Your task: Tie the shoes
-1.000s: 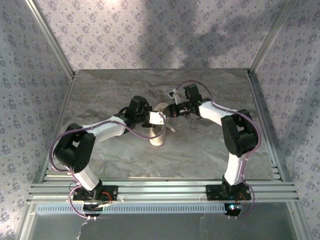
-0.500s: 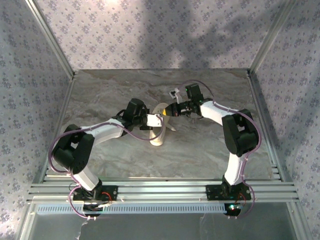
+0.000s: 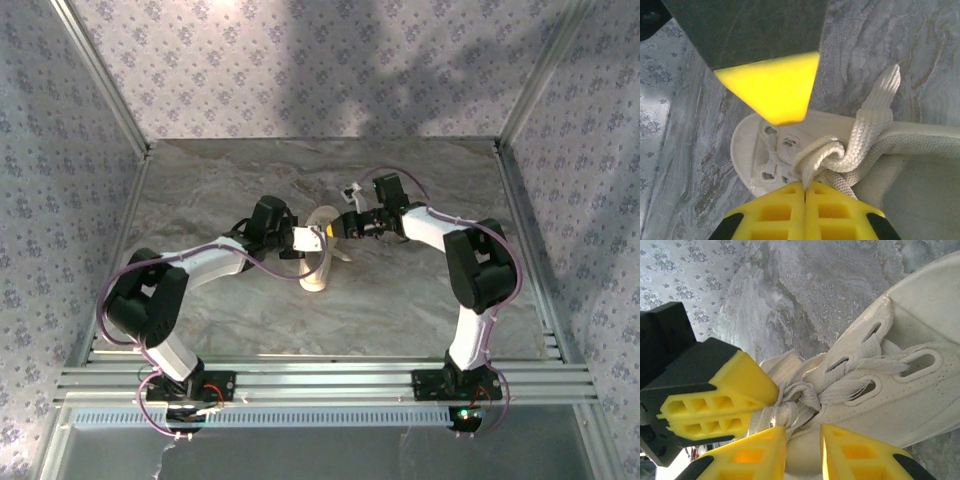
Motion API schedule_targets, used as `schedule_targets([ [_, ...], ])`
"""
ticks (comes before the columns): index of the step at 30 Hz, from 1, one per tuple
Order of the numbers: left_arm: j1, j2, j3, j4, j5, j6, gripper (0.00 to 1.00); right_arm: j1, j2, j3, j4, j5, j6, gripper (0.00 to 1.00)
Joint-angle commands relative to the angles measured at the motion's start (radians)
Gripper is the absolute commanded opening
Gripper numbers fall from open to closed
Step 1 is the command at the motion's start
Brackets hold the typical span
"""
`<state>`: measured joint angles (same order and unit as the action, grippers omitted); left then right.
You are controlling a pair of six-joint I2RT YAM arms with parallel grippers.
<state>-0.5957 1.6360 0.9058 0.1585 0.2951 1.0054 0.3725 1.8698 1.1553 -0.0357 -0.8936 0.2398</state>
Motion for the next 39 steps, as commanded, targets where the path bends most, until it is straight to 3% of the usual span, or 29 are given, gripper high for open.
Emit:
schedule_targets([
  [1, 0.004, -0.031, 0.006, 0.015, 0.045, -0.001, 0.00, -0.006, 0.009, 0.018, 0.028, -0.031, 0.033, 0.25],
  [15, -0.008, -0.061, -0.062, 0.000, 0.031, 0.008, 0.00, 0.014, 0.053, 0.082, -0.036, -0.054, 0.013, 0.26],
  [26, -0.020, -0.059, -0.080, -0.013, 0.010, 0.019, 0.00, 0.056, 0.084, 0.194, -0.277, -0.008, -0.139, 0.28],
  [39, -0.023, -0.059, -0.099, -0.013, 0.001, 0.023, 0.00, 0.075, 0.130, 0.279, -0.412, 0.034, -0.150, 0.26],
])
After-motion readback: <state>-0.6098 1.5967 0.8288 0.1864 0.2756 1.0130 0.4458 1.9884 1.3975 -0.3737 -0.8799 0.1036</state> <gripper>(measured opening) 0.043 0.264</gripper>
